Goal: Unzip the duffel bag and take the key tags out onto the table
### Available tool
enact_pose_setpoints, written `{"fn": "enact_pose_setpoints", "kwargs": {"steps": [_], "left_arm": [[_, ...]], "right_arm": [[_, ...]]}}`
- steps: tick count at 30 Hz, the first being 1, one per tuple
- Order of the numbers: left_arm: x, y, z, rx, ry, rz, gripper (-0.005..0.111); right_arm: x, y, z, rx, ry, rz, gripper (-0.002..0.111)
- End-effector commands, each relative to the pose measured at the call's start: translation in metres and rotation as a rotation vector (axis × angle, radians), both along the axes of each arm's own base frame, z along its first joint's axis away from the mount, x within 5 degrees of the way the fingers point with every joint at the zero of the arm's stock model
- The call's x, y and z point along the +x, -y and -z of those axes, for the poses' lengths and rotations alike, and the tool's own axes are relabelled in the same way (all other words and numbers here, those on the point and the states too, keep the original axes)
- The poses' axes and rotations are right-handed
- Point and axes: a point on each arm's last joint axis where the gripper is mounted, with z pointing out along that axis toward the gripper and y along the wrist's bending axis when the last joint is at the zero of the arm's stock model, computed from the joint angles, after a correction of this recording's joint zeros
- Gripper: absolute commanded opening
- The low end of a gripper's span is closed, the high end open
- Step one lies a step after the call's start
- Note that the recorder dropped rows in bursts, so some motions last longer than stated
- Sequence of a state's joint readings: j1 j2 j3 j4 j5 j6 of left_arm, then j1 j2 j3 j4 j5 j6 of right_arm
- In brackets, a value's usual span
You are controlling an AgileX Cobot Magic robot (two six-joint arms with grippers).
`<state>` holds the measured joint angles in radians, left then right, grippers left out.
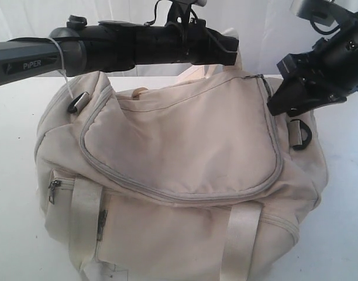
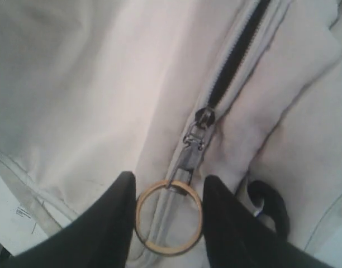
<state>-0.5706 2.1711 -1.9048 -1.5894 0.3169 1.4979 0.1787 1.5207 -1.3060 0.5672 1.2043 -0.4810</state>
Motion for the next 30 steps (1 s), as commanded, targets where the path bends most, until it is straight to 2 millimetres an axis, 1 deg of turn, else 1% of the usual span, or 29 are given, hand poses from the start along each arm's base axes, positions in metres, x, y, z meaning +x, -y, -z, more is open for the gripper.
{"fn": "enact_pose_setpoints", "kwargs": {"steps": [1,9,14,16,19,24,30], "left_arm": [[-0.001,-0.002,-0.013,-0.034,0.007,-0.017,0.000],[-0.001,-0.002,-0.013,-0.034,0.007,-0.017,0.000],[-0.001,-0.002,-0.013,-0.034,0.007,-0.017,0.000],[-0.001,-0.002,-0.013,-0.034,0.007,-0.017,0.000],[-0.001,-0.002,-0.013,-0.034,0.007,-0.017,0.000],[-0.001,-0.002,-0.013,-0.034,0.007,-0.017,0.000],[-0.001,-0.002,-0.013,-0.034,0.007,-0.017,0.000]], "right_arm": [[-0.018,0.003,-0.001,0.002,-0.007,-0.018,0.000],[-0.047,0.008,0.009,-0.004,-0.040,-0.020,0.000],[-0.069,0.011,0.023,-0.003,-0.080,-0.032,0.000],[-0.077,0.010,0.029,0.023,-0.103,-0.042,0.000],[-0.095,0.007,0.046,0.099,-0.146,-0.083,0.000],[-0.107,0.005,0.061,0.139,-0.193,-0.105,0.000],[-0.121,-0.002,0.079,0.271,-0.242,-0.129,0.000]]}}
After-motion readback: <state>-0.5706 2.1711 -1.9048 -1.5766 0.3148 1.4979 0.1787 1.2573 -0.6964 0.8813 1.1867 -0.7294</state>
